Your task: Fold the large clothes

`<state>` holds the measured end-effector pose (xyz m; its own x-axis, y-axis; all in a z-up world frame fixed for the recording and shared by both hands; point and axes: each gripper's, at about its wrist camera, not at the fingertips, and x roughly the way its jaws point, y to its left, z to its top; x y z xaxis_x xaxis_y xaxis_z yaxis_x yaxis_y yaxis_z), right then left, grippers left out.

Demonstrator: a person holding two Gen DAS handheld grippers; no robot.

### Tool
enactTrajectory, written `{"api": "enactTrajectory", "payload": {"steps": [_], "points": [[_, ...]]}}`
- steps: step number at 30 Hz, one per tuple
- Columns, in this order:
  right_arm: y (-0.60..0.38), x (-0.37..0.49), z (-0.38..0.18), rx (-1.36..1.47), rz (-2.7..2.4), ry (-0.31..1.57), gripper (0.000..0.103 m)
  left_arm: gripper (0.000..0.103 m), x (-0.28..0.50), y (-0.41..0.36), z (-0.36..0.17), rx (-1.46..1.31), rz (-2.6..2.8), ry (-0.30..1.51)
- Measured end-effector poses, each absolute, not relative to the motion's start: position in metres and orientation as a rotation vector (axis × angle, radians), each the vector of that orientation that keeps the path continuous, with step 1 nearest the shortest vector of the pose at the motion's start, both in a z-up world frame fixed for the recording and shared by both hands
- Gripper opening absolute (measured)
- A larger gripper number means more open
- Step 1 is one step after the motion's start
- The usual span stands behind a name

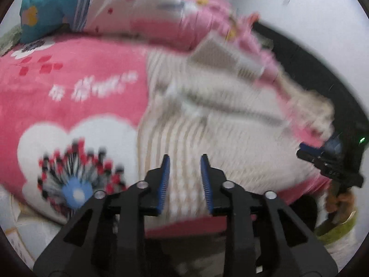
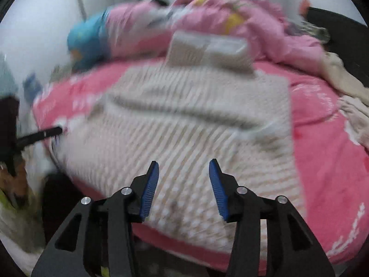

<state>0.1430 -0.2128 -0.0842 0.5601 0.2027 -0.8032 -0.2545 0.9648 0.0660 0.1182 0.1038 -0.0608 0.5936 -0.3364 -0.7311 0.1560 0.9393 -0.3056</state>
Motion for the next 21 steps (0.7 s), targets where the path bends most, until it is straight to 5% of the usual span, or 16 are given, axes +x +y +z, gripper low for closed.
{"api": "enactTrajectory", "payload": {"steps": [3,12,16,21], "points": [[-0.215,0.151,-0.118,-0.047,0.272,0.98,0.052,0.027,0.125,0.098,-0.097,-0.195,-0.201,1.009],[-0.197,0.137,-0.064,-0.052,0.29,0.88,0.052,0.029,0.108,0.061,-0.024,-0.169,-0.344,0.8],[-0.186,0.16,-0.116,-0.072,0.269,0.951,0.057,0.031,0.13,0.007,-0.053,-0.073,-0.401,0.913],[-0.198,0.156,-0.071,-0.03,0.242,0.928,0.057,0.032,0.142,0.004,-0.082,-0.111,-0.323,1.004]]}}
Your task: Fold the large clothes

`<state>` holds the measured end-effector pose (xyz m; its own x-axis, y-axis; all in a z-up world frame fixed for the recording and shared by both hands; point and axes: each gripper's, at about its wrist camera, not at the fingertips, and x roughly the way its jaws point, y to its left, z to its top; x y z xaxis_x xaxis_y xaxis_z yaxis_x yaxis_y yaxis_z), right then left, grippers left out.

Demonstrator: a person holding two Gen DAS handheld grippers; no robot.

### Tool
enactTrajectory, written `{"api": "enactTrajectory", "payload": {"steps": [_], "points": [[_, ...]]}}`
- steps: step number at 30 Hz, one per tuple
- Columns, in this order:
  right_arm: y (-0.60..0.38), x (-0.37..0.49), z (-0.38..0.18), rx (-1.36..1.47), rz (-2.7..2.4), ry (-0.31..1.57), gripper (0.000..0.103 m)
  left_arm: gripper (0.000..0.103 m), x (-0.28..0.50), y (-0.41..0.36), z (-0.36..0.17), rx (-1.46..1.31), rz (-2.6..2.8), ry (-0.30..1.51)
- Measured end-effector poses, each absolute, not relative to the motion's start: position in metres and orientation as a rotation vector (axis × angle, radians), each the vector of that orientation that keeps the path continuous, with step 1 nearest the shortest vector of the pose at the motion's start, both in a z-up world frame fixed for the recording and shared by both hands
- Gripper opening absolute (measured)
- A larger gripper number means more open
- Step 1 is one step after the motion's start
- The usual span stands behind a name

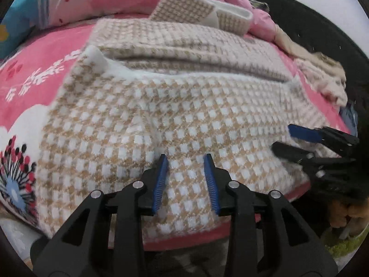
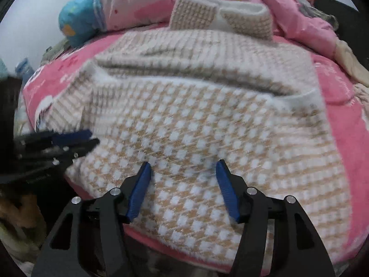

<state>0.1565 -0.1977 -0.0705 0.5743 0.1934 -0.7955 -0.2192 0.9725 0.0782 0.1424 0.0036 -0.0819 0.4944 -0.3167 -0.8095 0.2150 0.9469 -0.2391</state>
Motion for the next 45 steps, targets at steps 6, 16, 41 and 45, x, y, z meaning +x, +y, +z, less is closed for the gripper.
{"api": "enactTrajectory", "payload": {"steps": [6,16,41,45], "points": [[-0.208,0.188,-0.098,-0.019,0.175,0.958,0.063,0.032,0.139,-0.006,-0.081,-0.076,-0.258,1.017],[-0.209,0.167,-0.058,0.064,0.207,0.884,0.073,0.032,0.139,-0.024,-0.081,-0.043,-0.216,1.025],[-0.205,0.138,-0.102,-0.078,0.163,0.988,0.095,0.033,0.143,-0.021,-0.085,-0.063,-0.205,1.024],[-0.2,0.119,-0.082,-0.09,0.222,0.927,0.095,0.033,0.143,-0.02,-0.085,-0.069,-0.207,1.027]]}}
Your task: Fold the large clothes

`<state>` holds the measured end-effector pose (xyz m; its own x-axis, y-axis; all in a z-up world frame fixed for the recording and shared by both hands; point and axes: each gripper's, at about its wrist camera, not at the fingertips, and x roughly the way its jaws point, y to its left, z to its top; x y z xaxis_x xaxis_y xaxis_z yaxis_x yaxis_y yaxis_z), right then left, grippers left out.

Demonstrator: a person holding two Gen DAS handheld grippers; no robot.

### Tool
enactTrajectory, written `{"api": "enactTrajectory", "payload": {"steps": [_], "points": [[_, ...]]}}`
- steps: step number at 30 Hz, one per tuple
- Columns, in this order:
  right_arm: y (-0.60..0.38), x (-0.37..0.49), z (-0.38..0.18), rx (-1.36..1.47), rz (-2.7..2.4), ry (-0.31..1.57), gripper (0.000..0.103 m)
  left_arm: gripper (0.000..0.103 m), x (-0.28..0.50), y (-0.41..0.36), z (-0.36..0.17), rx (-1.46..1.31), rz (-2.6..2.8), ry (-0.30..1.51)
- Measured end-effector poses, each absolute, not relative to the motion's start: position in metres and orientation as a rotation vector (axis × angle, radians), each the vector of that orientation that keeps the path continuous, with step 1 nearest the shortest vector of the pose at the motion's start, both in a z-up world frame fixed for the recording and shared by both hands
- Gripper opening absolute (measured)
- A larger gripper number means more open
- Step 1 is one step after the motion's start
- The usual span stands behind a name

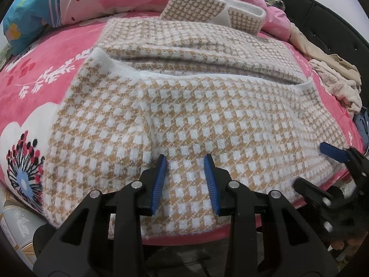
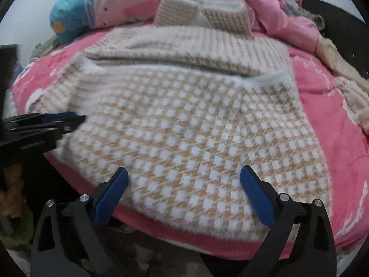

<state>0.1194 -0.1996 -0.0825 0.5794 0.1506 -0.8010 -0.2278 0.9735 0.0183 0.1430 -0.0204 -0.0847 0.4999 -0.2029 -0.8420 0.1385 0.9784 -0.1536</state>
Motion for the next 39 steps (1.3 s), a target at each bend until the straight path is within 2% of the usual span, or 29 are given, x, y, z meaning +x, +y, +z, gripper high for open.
{"api": "enactTrajectory", "payload": {"steps": [6,9,12,14,18,26,32,39], "points": [[-0.192,0.118,-0.122,-0.146,0.187,0.994,0.098,0.033,0.142,-0.022,-0.083,-0.068,-0.198,1.026],[-0.189,0.116,-0.117,-0.158,0.174,0.995,0.098,0.033,0.138,-0.019,-0.07,-0.087,-0.214,0.987],[-0.19,0.114,-0.117,-0.145,0.181,0.998,0.098,0.041,0.137,-0.019,-0.057,-0.104,-0.245,0.947],[-0.191,0.116,-0.115,-0.137,0.181,1.005,0.098,0.042,0.139,-0.024,-0.056,-0.1,-0.261,0.955],[-0.194,0.127,-0.114,-0.126,0.183,1.013,0.098,0.05,0.147,-0.027,-0.083,-0.095,-0.256,1.002],[-0.219,0.128,-0.067,-0.045,0.135,0.908,0.097,0.051,0.148,-0.022,-0.085,-0.13,-0.276,1.002],[-0.239,0.148,-0.109,0.036,0.104,1.0,0.098,0.051,0.149,-0.018,-0.085,-0.134,-0.282,1.004],[-0.237,0.147,-0.104,0.031,0.104,0.999,0.098,0.049,0.143,-0.018,-0.076,-0.14,-0.298,0.987]]}}
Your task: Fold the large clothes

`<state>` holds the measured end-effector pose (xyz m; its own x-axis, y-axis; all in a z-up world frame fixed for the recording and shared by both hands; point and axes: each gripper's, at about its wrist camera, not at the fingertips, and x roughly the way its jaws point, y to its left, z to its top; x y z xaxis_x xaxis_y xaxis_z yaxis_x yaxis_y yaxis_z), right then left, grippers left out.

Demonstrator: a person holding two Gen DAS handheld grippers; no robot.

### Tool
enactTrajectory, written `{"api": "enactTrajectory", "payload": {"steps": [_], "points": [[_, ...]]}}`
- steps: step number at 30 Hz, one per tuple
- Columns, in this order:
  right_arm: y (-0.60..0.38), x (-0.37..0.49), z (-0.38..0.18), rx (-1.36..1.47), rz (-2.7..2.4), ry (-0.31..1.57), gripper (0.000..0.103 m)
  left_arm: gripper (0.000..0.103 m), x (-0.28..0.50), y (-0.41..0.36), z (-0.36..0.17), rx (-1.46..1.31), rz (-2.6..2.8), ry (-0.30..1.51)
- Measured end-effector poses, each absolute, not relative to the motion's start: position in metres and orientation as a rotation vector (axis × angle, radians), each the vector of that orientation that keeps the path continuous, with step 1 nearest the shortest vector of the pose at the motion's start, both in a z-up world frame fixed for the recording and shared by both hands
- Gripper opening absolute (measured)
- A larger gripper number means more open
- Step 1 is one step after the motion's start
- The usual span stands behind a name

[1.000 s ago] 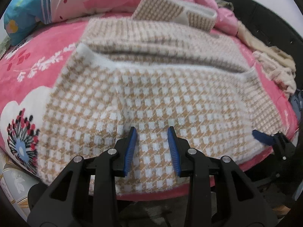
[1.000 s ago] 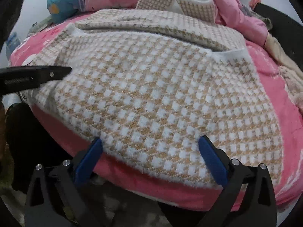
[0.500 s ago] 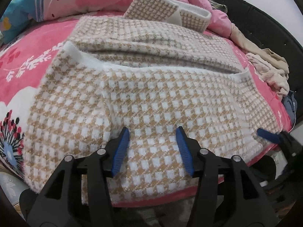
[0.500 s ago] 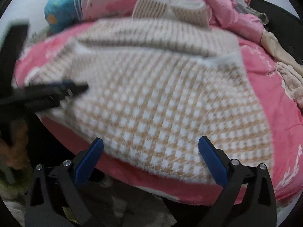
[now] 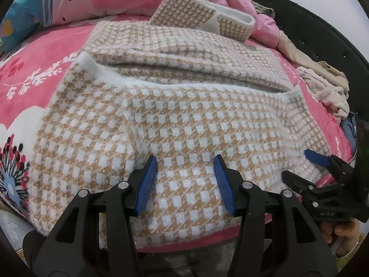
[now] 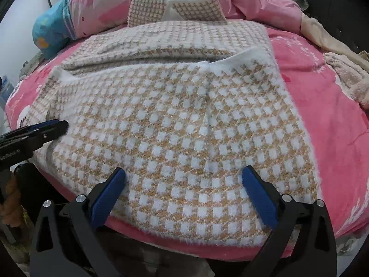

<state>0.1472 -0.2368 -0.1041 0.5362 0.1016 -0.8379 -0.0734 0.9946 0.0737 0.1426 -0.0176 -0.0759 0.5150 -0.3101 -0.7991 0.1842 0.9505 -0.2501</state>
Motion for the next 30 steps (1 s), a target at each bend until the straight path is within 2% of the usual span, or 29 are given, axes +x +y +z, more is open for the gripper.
{"api": "enactTrajectory", "payload": {"steps": [6,8,10,30], "points": [[-0.237,0.148,-0.105,0.027,0.101,1.003,0.098,0.05,0.119,-0.018,-0.06,-0.115,-0.341,0.98],[-0.237,0.148,-0.104,0.026,0.1,1.004,0.098,0.052,0.116,-0.021,-0.065,-0.092,-0.336,0.993],[-0.235,0.148,-0.103,0.023,0.098,1.007,0.098,0.058,0.118,-0.023,-0.072,-0.077,-0.312,1.002],[-0.234,0.15,-0.104,0.023,0.101,1.012,0.098,0.059,0.124,-0.022,-0.077,-0.084,-0.307,1.018]]}}
